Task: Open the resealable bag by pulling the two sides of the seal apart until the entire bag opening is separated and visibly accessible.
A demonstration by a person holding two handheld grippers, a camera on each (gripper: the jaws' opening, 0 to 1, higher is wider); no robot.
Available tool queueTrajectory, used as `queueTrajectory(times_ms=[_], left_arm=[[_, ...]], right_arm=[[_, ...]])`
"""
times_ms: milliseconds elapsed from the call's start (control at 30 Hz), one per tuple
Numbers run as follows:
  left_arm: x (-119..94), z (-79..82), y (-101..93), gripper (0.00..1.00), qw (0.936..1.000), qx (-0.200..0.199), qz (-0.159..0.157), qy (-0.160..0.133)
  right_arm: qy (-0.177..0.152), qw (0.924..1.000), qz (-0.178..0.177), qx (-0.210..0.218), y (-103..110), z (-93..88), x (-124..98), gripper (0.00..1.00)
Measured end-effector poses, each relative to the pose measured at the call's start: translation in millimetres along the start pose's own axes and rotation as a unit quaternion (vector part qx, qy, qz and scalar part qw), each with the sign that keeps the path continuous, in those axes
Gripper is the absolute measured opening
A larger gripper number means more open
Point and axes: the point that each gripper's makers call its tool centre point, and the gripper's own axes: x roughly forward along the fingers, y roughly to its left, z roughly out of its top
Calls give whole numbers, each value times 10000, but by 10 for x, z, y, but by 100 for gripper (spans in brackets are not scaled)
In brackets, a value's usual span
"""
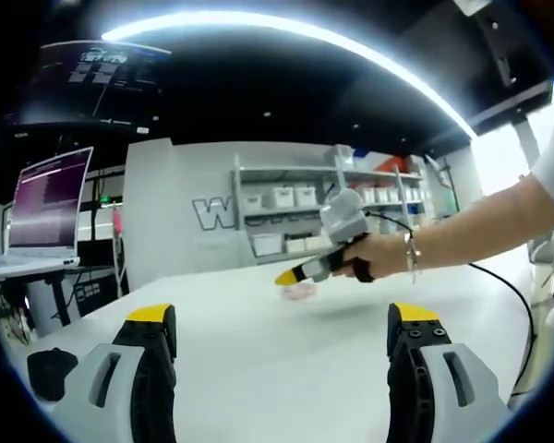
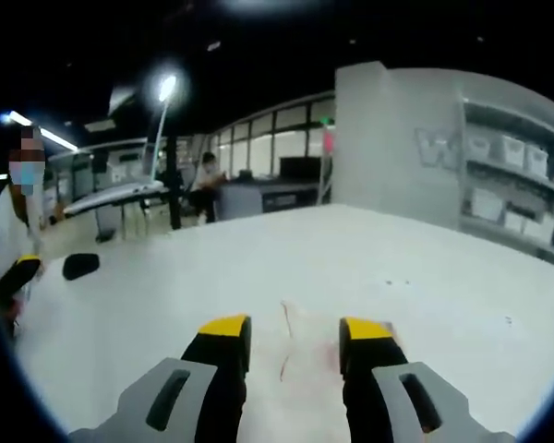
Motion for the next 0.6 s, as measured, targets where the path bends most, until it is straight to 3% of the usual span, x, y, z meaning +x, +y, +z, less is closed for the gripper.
queueTrajectory(times_ms=[600], left_arm=[[-19, 33, -10, 93, 10000, 22, 19, -32]], right_arm=[[-299, 9985, 51, 460, -14, 53, -110, 60]])
